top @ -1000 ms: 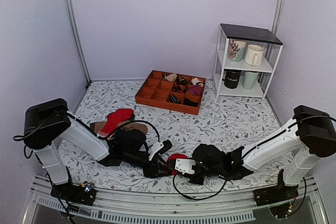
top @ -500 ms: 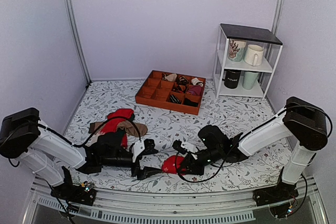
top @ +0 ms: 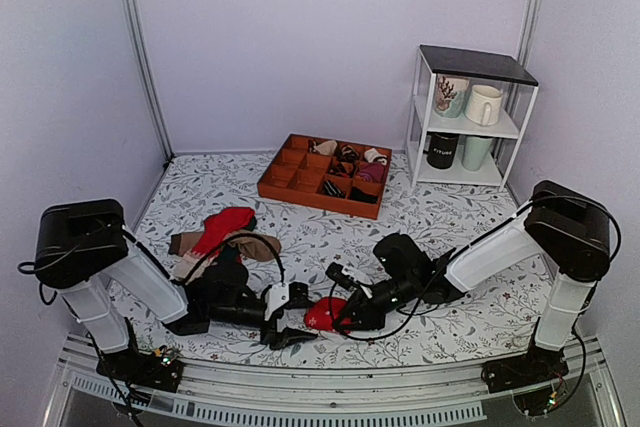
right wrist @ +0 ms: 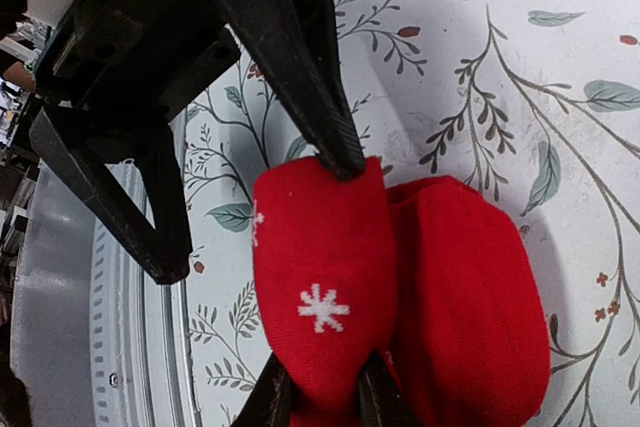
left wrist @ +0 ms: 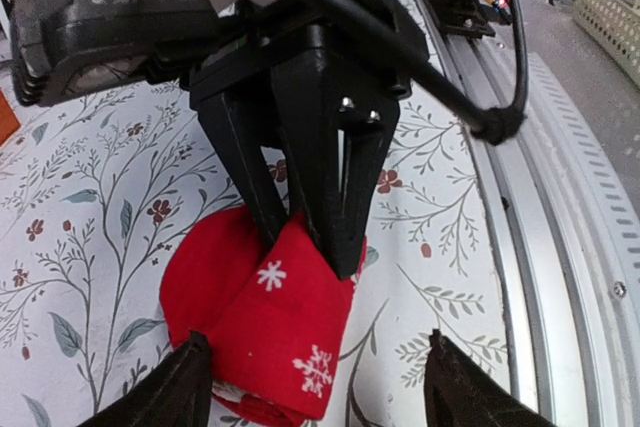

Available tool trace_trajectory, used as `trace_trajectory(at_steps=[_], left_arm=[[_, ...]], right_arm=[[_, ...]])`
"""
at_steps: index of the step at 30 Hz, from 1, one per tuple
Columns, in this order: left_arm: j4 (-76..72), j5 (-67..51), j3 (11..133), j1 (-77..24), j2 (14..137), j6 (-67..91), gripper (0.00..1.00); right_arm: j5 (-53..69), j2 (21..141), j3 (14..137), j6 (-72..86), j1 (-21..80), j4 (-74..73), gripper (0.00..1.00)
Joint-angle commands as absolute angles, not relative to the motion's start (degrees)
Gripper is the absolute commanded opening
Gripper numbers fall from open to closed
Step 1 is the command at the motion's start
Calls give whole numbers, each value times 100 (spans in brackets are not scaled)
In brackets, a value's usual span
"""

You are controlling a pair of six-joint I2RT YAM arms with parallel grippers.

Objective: Roll the socks
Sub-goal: Roll the sock at the center of the board.

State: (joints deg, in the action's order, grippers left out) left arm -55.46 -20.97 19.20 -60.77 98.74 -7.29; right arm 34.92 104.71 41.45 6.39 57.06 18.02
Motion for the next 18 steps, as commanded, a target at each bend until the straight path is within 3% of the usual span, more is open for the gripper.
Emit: trace_trajectory(at_steps=[1,10,18], left_arm=[[-5828,-2276,2067,-6164,10036,-724,68],[-5687,-2180,2300,-6159,10457,-685,45],[-5449,-2244,2341,-6156,10618,-542,4]], right_arm=[[3265,11011,3909,705,5737,460,18],[3306,11054,3962,661,5734,379,18],[3308,11118,4063,624,5718,291,18]])
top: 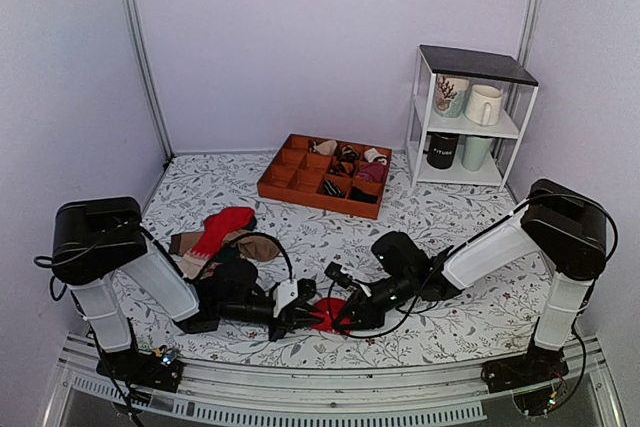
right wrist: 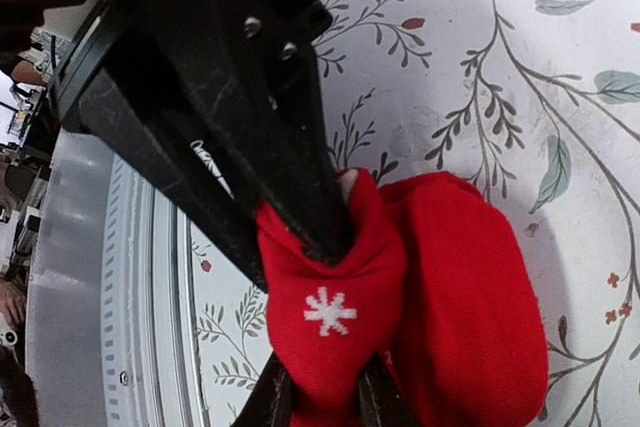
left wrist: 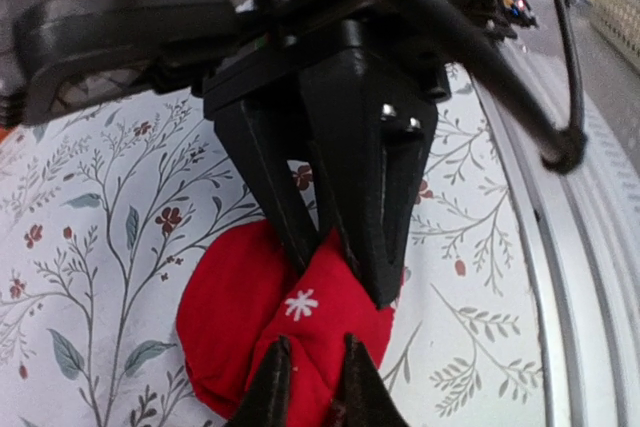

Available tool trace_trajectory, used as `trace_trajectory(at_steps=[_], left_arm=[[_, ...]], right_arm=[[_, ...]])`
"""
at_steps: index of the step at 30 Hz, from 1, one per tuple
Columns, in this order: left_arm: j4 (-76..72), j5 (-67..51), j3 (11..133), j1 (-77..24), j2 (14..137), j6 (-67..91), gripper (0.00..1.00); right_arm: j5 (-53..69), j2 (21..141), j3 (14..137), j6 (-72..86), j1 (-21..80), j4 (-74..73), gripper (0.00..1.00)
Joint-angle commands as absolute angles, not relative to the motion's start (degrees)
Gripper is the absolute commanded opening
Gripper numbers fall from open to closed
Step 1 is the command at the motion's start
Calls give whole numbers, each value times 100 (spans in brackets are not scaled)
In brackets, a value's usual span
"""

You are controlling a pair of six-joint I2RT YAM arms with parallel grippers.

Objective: Roll the socks
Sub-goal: Roll the sock at the center of the board.

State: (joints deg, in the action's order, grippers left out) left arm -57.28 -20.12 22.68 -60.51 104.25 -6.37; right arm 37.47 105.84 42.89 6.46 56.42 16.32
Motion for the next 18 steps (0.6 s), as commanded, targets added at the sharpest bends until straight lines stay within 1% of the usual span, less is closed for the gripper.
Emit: trace_trajectory(at_steps=[1,5,7,8,9,11,16,18], left_arm=[[-5423,-2245,2345,-6159,10647,-513,0],[-5099,-2177,2477,-6158,10749,-279,0],[-4703,-1991,2637,-6155,10785,-86,0],[-4322,-1900,2736,-6143,10804,37,0],[-4045,-1782,2837,-6138,10826,144,0],[-3555,-1689,2985,-6115,10857,332,0],[-2814,-1694,3163,-6033,10947,767,0],[-2648,-1799,3164,-5985,10995,908,0]], right_arm=[[3311,11118,4080,620,5721,278,18],[3241,11098,4173,623,5719,198,19],[3140,11022,4263,624,5721,114,25],[3039,10919,4301,616,5715,71,31],[2894,10819,4339,602,5721,55,35],[2672,10549,4355,562,5721,59,40],[2143,9638,4192,309,5729,228,43],[1770,9164,3962,113,5799,410,47]])
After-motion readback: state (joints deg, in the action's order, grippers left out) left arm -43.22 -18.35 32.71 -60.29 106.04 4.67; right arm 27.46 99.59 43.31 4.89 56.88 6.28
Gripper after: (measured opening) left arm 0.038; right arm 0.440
